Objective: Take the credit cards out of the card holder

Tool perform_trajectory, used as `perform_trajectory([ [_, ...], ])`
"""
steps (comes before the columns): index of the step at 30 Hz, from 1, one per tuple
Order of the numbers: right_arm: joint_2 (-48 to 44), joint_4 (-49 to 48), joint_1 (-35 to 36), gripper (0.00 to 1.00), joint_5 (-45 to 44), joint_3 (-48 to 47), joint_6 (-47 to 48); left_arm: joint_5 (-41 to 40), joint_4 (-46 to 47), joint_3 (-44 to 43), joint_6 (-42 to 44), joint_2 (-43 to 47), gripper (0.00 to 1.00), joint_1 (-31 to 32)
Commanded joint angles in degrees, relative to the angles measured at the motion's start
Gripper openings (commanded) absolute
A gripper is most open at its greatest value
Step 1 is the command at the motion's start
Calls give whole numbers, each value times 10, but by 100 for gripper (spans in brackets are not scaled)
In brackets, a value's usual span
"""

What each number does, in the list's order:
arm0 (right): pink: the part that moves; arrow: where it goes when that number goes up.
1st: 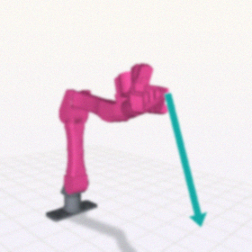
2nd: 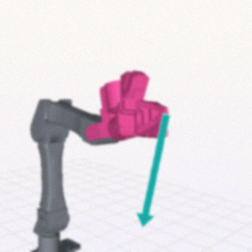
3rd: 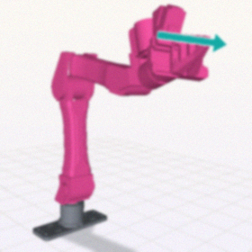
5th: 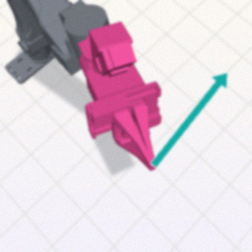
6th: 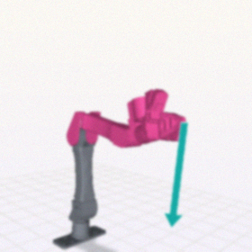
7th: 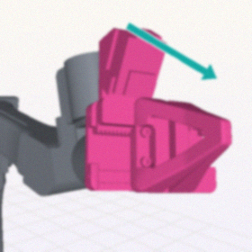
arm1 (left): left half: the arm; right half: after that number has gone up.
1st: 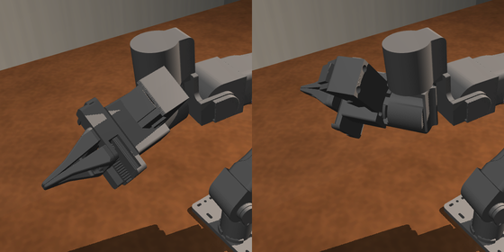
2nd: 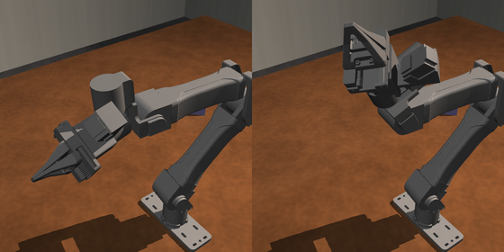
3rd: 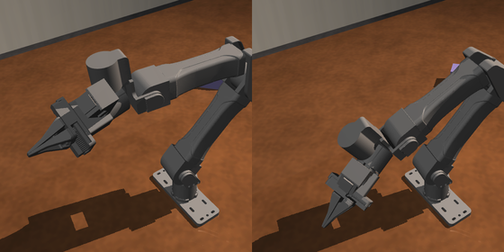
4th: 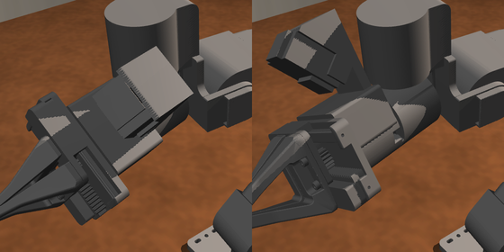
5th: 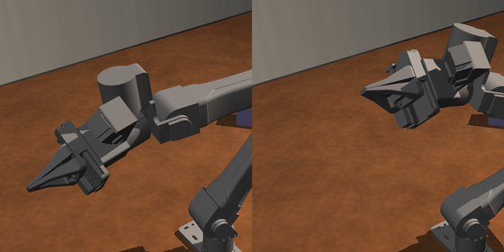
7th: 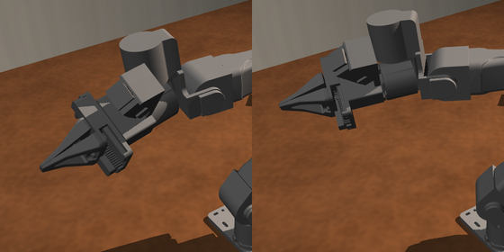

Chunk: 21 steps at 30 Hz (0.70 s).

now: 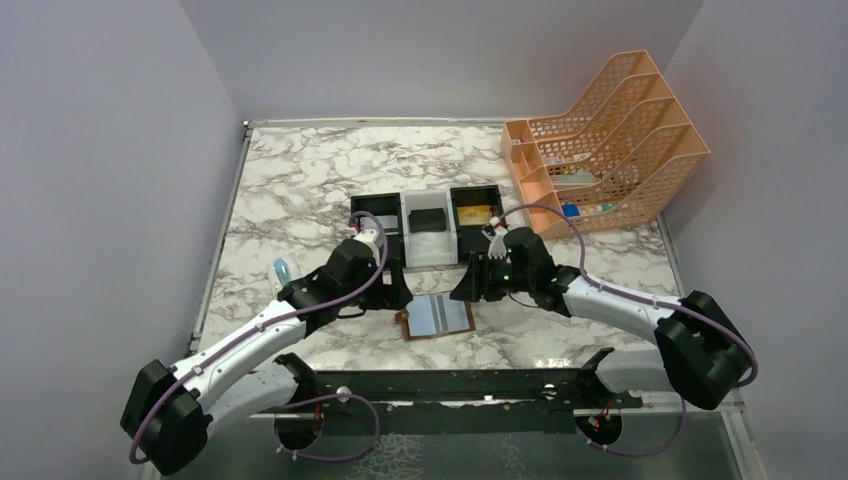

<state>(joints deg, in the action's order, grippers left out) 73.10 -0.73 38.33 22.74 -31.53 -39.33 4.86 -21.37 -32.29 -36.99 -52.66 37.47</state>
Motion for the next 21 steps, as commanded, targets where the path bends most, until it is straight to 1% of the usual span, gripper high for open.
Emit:
perform_trajectory([
  [1,38,-25,17,47,20,1,-18,-44,46,15,-53,-36,84,68],
  [5,62,-39,21,43,26,4,-26,-83,52,21,-75,-75,79,104],
  [8,83,-37,21,41,30,-1,-25,-93,58,24,-76,-91,77,111],
  [13,103,-34,21,37,22,-6,-25,-97,61,21,-72,-107,71,114],
  [17,104,-15,21,37,0,-9,-23,-95,60,24,-70,-118,60,116],
  [21,101,-4,21,37,-11,-8,-18,-95,61,32,-69,-130,55,117],
])
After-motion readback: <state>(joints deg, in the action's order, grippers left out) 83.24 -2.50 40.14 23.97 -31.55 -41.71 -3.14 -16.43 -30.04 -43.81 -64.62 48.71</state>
